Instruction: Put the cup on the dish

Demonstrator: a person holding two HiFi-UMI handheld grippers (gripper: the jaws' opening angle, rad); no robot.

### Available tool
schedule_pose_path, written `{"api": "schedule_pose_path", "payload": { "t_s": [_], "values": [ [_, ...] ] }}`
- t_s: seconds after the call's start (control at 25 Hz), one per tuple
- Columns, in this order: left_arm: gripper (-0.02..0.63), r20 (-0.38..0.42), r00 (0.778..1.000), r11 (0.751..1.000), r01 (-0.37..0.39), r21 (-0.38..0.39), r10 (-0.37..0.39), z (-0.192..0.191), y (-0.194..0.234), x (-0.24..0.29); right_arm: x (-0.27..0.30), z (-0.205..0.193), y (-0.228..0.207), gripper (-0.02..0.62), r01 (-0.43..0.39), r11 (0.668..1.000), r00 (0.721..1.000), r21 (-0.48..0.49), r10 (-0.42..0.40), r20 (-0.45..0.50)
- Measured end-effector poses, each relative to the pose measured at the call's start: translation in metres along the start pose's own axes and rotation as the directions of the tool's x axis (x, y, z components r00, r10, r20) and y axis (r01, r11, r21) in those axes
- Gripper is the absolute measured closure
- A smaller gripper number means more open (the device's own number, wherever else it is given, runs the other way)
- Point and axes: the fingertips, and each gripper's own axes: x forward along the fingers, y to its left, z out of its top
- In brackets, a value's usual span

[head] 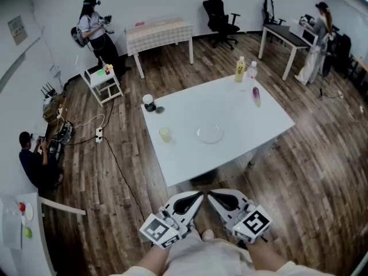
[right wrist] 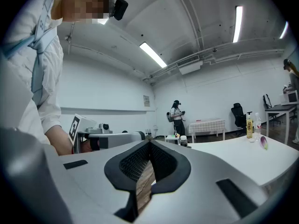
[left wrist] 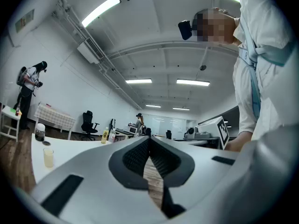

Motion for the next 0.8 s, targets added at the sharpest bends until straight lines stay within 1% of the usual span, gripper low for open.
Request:
{"api": "schedule_pose_path", "payload": {
  "t_s": [0.44, 0.6, 0.8],
  "values": [
    [0.604, -0.003, 1.000, 1.000, -0.004, -0.005, 0.004, 0.000, 0.007, 0.001, 0.007, -0.002, -0.005, 0.565, 0.001, 1.000, 1.000, 0.009, -0.001, -0.003],
    [0.603, 0.000, 1.000, 1.000, -0.003, -0.005, 0.003, 0.000, 0.009, 0.002, 0.009, 0.000, -0.006, 0.563, -0.005, 1.000, 1.000, 0.020, 0.004, 0.014],
    [0.603, 0.002, 1.000, 1.000, 0.000, -0.009, 0.000, 0.002, 0.014, 0.005, 0.014, 0.001, -0.012, 0.563, 0.014, 1.000, 1.000, 0.017, -0.014, 0.006]
  ]
}}
